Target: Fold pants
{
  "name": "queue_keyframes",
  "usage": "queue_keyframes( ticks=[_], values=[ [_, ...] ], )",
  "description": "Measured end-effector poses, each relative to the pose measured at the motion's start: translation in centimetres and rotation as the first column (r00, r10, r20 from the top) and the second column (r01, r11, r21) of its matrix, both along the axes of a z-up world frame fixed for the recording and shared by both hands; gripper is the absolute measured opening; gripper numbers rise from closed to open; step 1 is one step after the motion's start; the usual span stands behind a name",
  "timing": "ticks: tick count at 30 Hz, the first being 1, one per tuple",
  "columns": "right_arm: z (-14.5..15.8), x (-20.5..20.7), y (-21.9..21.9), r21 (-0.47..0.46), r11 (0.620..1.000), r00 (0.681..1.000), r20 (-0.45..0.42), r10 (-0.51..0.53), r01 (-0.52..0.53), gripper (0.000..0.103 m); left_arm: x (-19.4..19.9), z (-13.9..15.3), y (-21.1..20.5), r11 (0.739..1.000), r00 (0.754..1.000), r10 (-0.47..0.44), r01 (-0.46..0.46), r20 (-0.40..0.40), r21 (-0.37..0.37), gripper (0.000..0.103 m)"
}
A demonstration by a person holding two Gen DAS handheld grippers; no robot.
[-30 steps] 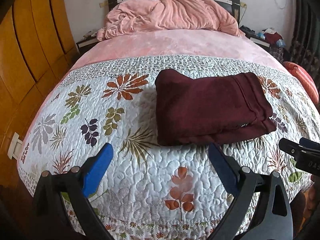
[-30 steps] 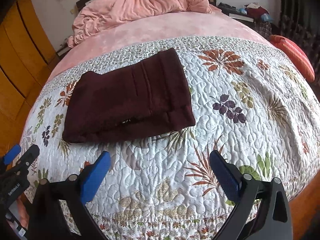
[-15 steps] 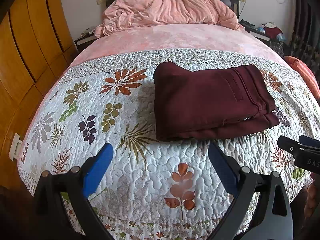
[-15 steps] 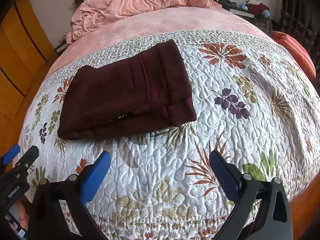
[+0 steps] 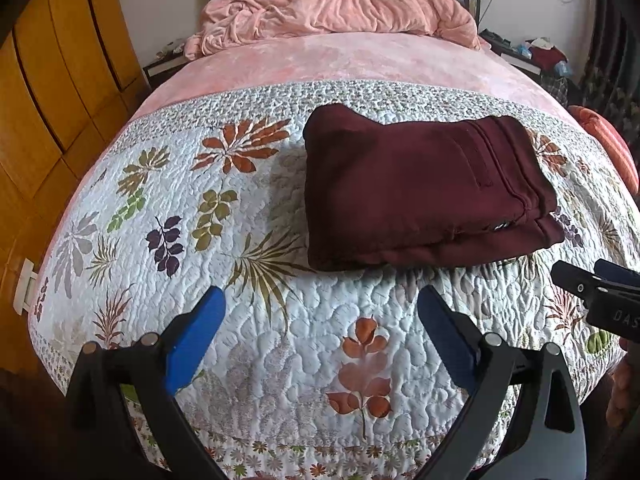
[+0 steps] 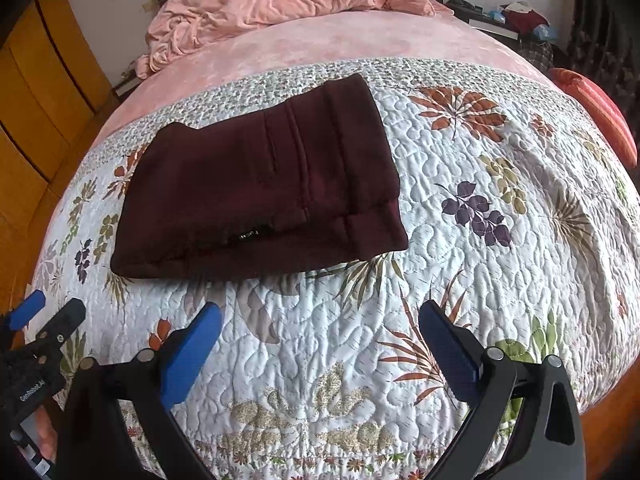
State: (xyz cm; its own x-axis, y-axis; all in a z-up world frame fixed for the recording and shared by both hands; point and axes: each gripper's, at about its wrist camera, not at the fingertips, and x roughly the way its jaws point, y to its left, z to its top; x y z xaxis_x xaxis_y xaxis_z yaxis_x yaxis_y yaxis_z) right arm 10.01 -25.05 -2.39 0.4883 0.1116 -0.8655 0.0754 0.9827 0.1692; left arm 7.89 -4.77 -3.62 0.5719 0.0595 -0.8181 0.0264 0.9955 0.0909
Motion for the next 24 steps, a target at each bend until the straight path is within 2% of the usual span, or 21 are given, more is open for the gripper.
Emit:
queue_keyframes(
  ticks=[24],
  values=[
    [0.05, 0.27, 0.36, -0.002, 1.000, 1.000, 0.001, 0.019, -0.019, 0.099, 0.58, -0.60, -0.14, 1.000, 1.000, -0.006, 0.006, -0.025, 0.008, 0.096]
  ],
)
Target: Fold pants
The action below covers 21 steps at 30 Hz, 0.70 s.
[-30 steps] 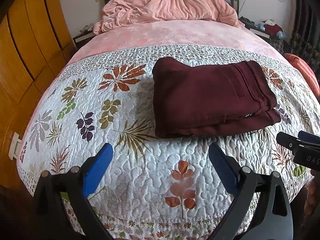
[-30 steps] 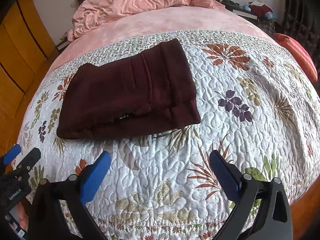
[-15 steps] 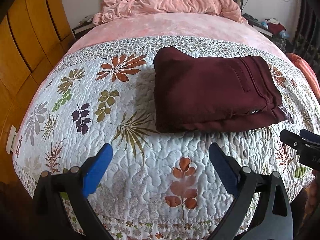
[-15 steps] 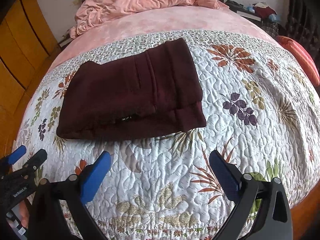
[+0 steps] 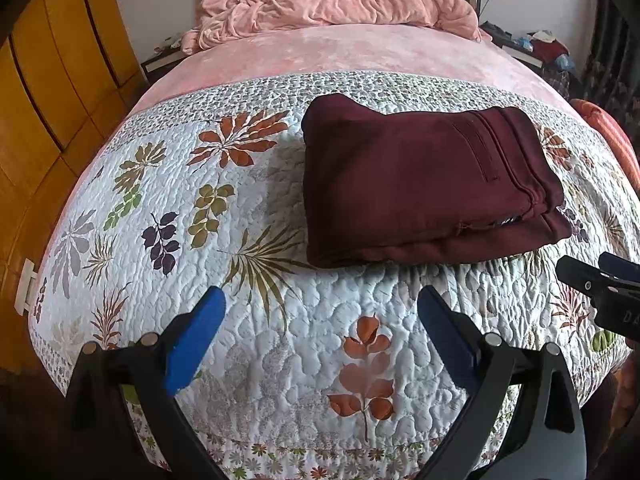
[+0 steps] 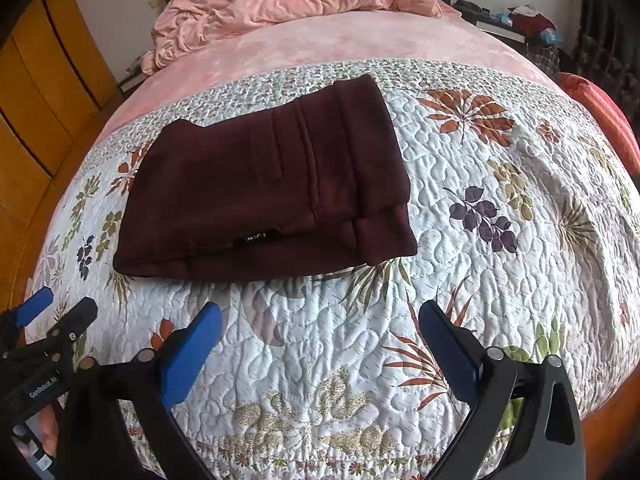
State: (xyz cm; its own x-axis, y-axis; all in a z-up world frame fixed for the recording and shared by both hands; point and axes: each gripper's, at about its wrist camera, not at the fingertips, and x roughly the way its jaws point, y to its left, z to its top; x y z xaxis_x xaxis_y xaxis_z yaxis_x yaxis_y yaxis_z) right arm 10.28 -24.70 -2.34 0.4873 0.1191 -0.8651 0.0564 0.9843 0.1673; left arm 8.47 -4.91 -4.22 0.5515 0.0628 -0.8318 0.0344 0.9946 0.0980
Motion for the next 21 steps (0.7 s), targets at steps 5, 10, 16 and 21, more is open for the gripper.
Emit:
queue_keyframes(
  ticks=[5, 10, 16, 21],
  values=[
    [-0.20, 0.19, 0.01, -0.002, 1.000, 1.000, -0.005, 0.006, -0.006, 0.099, 0.05, -0.01, -0.10, 1.000, 1.000, -0.002, 0.002, 0.001, 0.002, 0.096],
    [-0.43, 0.33, 0.01, -0.001, 1.000, 1.000, -0.012, 0.007, -0.007, 0.099, -0.01, 0.14, -0.26, 1.000, 1.000, -0.006, 0.006, 0.016, 0.012, 0.096],
    [-0.53, 0.32, -0.08, 0.002, 1.000, 1.000, -0.017, 0.004, -0.004, 0.099, 0.11, 0.21, -0.31, 1.000, 1.000, -0.008, 0.008, 0.011, 0.004, 0.098],
    [-0.53, 0.35, -0.33, 0.010, 1.000, 1.000, -0.018, -0.001, 0.001, 0.099, 0.00, 0.23, -0.22, 1.000, 1.000, -0.004, 0.004, 0.004, -0.005, 0.098]
  ],
)
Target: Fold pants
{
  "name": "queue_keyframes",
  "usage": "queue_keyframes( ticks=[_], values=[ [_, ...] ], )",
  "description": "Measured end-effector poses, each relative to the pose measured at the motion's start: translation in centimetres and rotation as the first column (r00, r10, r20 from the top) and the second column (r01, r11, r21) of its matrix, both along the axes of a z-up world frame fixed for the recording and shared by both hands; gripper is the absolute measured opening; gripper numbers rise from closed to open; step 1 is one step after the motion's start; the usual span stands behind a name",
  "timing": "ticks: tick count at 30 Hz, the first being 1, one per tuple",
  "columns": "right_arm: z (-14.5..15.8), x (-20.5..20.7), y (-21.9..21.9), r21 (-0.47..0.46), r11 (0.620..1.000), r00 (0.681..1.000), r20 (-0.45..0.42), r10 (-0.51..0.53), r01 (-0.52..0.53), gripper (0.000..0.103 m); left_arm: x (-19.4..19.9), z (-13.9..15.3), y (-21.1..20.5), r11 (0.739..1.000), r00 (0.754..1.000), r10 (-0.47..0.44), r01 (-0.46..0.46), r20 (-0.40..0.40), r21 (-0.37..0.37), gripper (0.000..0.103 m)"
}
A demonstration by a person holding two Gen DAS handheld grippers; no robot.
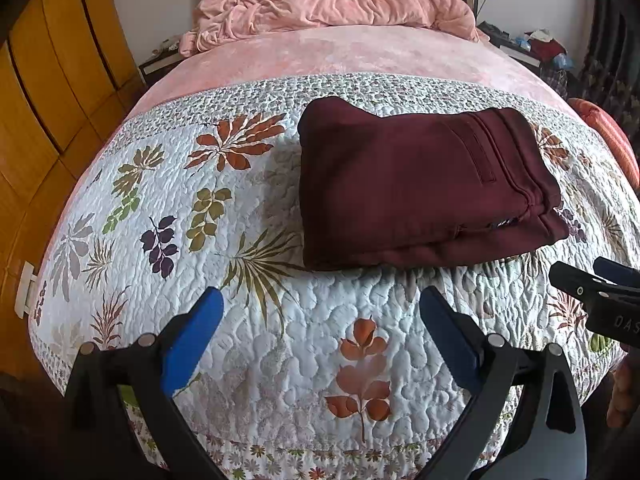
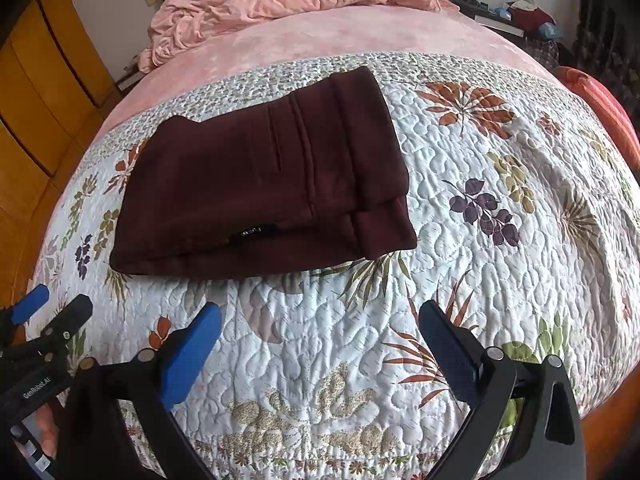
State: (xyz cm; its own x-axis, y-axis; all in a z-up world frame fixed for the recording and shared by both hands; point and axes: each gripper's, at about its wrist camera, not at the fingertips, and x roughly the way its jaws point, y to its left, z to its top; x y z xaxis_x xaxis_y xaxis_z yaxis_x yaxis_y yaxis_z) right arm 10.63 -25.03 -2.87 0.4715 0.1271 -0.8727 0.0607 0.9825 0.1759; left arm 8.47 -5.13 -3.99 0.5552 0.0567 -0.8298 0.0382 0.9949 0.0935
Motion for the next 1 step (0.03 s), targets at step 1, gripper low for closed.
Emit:
queue_keyframes(
  ticks=[1],
  values=[
    [0.00, -0.01, -0.03, 0.001, 1.000, 1.000, -0.001, -0.001, 0.001, 0.099, -0.03, 0.04, 0.03, 1.000, 1.000, 0.001, -0.001, 0.000, -0.002, 0.098]
  ],
)
